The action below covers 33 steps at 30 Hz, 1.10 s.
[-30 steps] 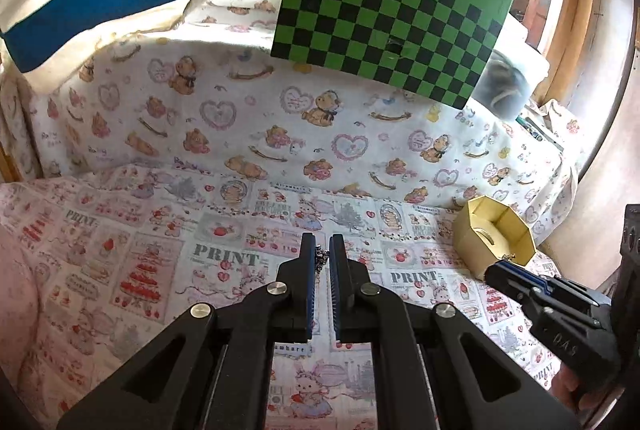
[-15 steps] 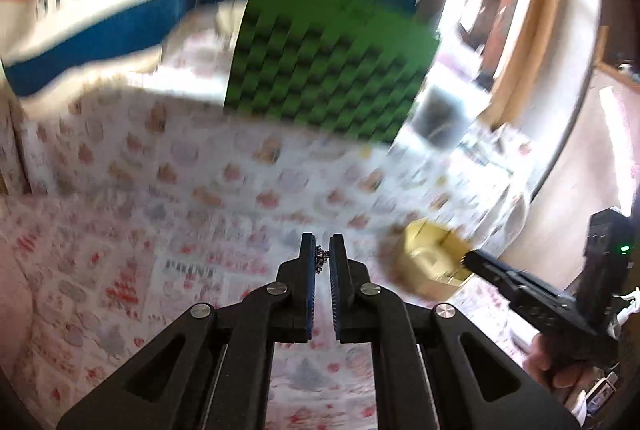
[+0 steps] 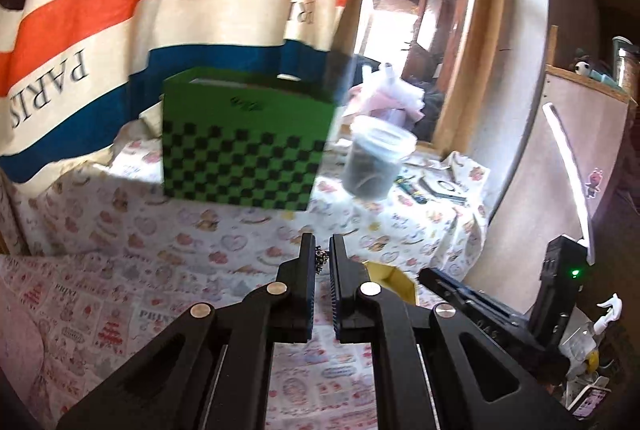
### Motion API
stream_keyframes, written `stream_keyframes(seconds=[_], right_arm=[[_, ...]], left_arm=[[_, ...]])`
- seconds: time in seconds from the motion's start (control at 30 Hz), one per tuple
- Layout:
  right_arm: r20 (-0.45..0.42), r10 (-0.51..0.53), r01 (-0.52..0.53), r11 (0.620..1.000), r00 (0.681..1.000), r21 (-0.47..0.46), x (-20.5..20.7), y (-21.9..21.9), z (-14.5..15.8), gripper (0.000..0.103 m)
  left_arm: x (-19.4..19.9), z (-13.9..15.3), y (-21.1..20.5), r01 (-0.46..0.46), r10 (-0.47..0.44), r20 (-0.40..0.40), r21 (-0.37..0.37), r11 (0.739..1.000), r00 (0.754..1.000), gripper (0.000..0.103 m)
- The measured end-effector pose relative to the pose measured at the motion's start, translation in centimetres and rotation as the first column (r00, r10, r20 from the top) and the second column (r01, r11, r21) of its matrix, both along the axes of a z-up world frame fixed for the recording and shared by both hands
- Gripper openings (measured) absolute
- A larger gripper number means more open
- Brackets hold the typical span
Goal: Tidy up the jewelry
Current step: 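Carry the chain over the gold box with the left tool while the right tool carries the charm there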
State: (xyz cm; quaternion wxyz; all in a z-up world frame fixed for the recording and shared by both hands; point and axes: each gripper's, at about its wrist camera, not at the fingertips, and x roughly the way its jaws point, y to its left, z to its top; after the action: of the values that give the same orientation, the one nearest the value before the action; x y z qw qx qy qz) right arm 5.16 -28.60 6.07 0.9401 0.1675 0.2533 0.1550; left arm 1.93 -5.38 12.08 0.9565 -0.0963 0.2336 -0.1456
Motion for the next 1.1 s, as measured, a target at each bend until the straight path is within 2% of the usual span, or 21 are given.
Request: stream_keyframes(seconds=[0.2, 0.33, 0.4, 0.47, 0.53, 0.6, 0.67, 0.73, 1.03, 1.1], right_arm=[[-0.014, -0.055, 0.056, 0.998, 0.998, 0.025, 0.6, -2.0, -0.4, 0.013], [-0.029, -0.115, 0.116, 0.993, 0.993, 0.008, 1.1, -3.1, -0.9, 0.013], [-0.024, -0.13, 0.13, 0.992, 0.991, -0.008, 1.2, -3.3, -0.9, 0.013], [-0.03, -0.122, 0.122, 0.992, 0.992, 0.014, 1.3, -3.7, -1.0, 0.013], [-0.038, -0.132, 0.133, 0.991, 0.99, 0.018, 1.5, -4.2, -1.3, 0.013], [-0.039, -0.171, 0.171, 0.985, 0.984, -0.016, 1.7, -4.5, -1.4, 0.013], [-0.039, -0.188, 0.187, 0.982, 0.981, -0.031, 1.8, -4.8, -1.4, 0.013], [-0.061, -0.169, 0.17, 0.985, 0.984, 0.005, 2.1, -5.3, -1.7, 0.013], [-0.17, -0.127, 0.132, 0.991, 0.977, 0.017, 4.3, -5.2, -4.7, 0.013], [-0.188, -0.12, 0.128, 0.991, 0.975, 0.028, 4.6, -5.3, -5.3, 0.013]], left_arm=[[1.6, 0.9, -3.1, 0.024, -0.024, 0.015, -0.032, 0.999, 1.0, 0.006], [2.7, 0.5, -5.0, 0.032, -0.032, 0.005, -0.011, 0.999, 0.999, 0.006], [3.3, -0.1, -6.0, 0.047, -0.047, 0.001, 0.006, 0.999, 0.999, 0.006], [4.0, -0.8, -6.7, 0.046, -0.046, -0.004, 0.017, 0.999, 0.999, 0.006], [4.9, -1.9, -7.2, 0.054, -0.054, -0.027, 0.004, 0.999, 0.998, 0.006], [5.7, -2.9, -7.9, 0.084, -0.084, -0.057, -0.006, 0.996, 0.995, 0.006], [6.4, -3.8, -8.8, 0.098, -0.096, -0.083, 0.028, 0.995, 0.992, 0.006], [6.7, -4.6, -9.3, 0.101, -0.097, -0.097, 0.041, 0.994, 0.991, 0.006], [9.7, -8.3, -9.7, 0.19, -0.202, -0.194, -0.079, 0.979, 0.96, 0.006], [10.1, -8.8, -10.0, 0.193, -0.205, -0.204, -0.079, 0.978, 0.957, 0.006]])
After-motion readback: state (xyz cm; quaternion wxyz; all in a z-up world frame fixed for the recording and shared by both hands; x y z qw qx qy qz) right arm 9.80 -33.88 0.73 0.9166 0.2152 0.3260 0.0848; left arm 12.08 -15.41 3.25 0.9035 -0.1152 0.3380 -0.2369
